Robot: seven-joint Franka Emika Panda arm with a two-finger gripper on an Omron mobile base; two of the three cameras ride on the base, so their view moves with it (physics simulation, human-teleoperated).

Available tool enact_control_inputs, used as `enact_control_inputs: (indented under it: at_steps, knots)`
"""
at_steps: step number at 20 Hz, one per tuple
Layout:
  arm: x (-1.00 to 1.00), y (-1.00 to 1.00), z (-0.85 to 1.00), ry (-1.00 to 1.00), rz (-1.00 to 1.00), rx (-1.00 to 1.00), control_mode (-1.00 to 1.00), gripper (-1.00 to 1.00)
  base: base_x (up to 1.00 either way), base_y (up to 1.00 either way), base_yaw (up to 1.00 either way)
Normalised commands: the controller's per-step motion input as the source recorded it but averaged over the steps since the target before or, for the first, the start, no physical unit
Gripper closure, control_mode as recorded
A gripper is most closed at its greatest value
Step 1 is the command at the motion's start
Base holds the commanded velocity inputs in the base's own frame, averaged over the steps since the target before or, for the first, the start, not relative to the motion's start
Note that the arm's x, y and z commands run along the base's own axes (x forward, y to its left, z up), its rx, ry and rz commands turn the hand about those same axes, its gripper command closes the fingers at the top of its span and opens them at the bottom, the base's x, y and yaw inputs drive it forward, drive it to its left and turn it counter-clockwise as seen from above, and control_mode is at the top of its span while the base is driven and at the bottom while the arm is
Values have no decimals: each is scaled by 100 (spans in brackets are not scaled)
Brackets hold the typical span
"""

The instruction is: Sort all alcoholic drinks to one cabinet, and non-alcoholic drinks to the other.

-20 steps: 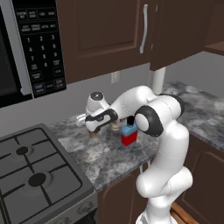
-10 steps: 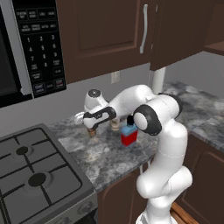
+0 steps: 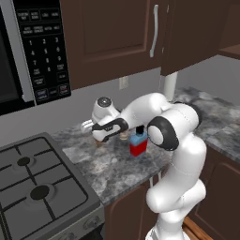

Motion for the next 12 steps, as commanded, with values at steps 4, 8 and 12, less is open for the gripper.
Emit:
enact_control_inputs:
  at_steps: [4,8,12]
  knots:
    - [-52,-27,30,-10,0,8,-100,100,0,0,0]
    - [-52,-30,45,-7,0,8,-100,100,0,0,0]
    - [-57,-26,51,-10,0,7,-100,100,0,0,0]
